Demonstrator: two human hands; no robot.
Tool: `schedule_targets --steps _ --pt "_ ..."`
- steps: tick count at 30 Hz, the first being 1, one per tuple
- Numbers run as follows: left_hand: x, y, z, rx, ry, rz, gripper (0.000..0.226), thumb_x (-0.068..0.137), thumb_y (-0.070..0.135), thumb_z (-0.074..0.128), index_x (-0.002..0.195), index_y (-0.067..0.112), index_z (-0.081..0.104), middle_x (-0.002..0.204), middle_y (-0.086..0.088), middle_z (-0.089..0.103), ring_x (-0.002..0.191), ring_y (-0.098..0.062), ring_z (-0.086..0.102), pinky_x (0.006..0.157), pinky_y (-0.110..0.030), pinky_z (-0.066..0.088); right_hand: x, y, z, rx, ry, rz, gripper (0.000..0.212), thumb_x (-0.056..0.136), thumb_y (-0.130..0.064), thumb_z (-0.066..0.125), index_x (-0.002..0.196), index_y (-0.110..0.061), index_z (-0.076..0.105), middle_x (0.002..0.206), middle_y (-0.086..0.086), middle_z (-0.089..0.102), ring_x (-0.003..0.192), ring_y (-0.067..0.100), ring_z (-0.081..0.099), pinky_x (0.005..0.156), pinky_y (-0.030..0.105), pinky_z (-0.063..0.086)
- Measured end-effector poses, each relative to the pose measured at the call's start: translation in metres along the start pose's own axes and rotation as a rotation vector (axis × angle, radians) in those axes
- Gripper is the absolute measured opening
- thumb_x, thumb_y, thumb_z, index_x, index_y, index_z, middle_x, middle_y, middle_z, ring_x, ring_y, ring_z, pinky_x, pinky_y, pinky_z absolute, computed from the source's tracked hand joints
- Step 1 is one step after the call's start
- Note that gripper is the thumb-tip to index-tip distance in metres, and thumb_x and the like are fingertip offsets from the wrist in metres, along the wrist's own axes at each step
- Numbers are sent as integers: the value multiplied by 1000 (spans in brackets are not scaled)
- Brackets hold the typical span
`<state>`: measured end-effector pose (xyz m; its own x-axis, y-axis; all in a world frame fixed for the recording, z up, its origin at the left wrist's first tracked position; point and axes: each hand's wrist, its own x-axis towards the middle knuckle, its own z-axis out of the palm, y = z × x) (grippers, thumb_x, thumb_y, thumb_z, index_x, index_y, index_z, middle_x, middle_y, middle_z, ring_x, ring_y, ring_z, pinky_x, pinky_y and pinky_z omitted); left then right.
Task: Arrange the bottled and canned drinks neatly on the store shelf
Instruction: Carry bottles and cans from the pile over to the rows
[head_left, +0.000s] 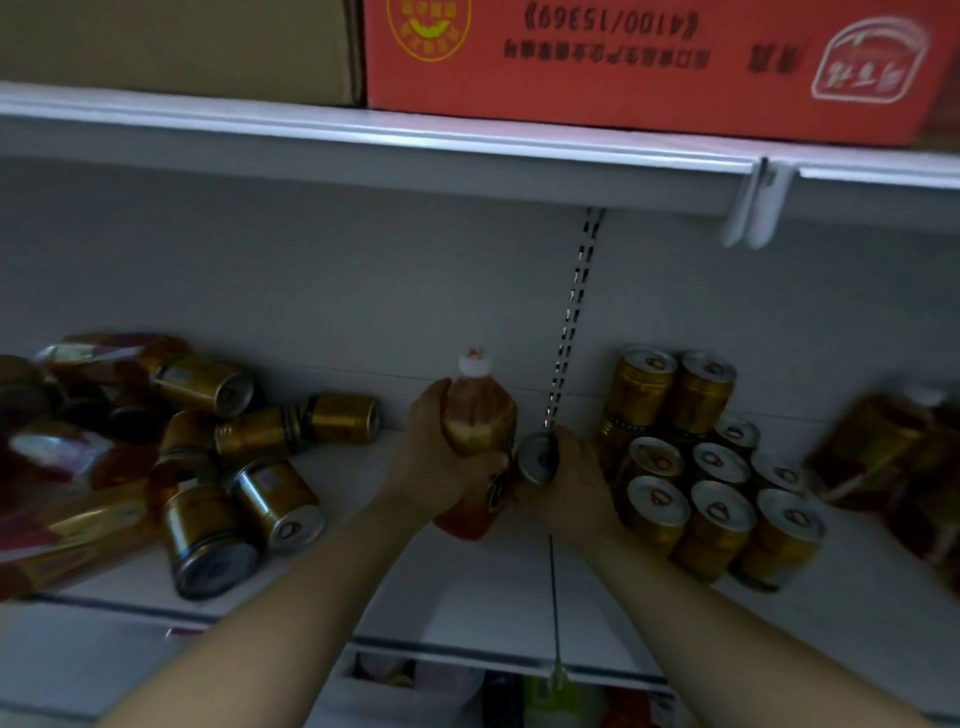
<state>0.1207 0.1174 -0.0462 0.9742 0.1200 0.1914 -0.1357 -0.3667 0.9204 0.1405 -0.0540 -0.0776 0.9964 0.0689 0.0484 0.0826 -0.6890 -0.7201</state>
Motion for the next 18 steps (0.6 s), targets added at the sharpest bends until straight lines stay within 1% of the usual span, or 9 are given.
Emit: schedule_targets --steps 3,6,7,9,10,11,14,16,18 --pt "-6 -1 -4 -28 -13 -7 89 55 29 85 124 37 31 119 6 51 107 -13 56 93 -41 50 1 12 8 92 -14 1 100 56 -61 69 143 -26 33 134 7 47 119 24 52 97 43 49" --pt "-15 -4 -11 -39 -68 2 85 60 23 84 123 37 29 108 17 52 104 -11 57 90 -39 51 -23 15 6 193 34 43 99 62 -51 76 146 -25 30 139 0 44 124 18 48 102 41 45" --pt "-19 -4 -14 -32 -95 14 82 62 19 84 121 36 31 106 20 51 101 -6 57 86 -33 52 -38 13 5 233 60 78 102 61 -52 77 147 -25 29 140 -2 45 125 16 48 103 41 45" --pt "-31 -3 -19 -26 -147 43 76 68 11 82 122 33 34 102 23 51 91 12 55 75 -11 47 -70 9 3 308 121 134 106 59 -53 78 148 -25 27 140 -4 47 125 15 49 103 40 45" --pt "-36 -3 -19 -24 -159 51 73 69 9 81 122 30 36 102 22 52 87 17 53 69 -4 43 -84 8 3 328 145 153 105 61 -48 80 148 -24 27 138 -6 48 123 13 50 103 37 45" --pt "-42 -2 -19 -29 -163 60 74 68 9 82 125 26 37 106 17 54 88 18 54 69 -3 42 -96 6 3 330 164 156 101 65 -43 80 148 -23 27 135 -8 47 121 11 49 101 34 44" --pt "-52 7 -16 -65 -162 62 89 61 14 86 133 22 35 116 9 54 98 1 56 81 -20 45 -117 6 -5 296 241 141 81 70 -38 77 140 -30 37 122 -16 50 112 7 49 94 26 42" --pt "-54 16 -12 -91 -147 64 84 61 11 86 127 28 36 105 18 53 90 8 52 76 -18 43 -128 6 -20 332 304 205 65 74 -29 79 128 -34 42 108 -21 52 106 9 53 88 26 43" --pt "-58 22 -8 -111 -126 62 82 62 11 85 125 32 37 99 25 50 86 10 50 76 -21 43 -136 15 -40 438 355 296 72 73 -23 80 132 -31 40 109 -18 51 108 12 53 87 30 44"
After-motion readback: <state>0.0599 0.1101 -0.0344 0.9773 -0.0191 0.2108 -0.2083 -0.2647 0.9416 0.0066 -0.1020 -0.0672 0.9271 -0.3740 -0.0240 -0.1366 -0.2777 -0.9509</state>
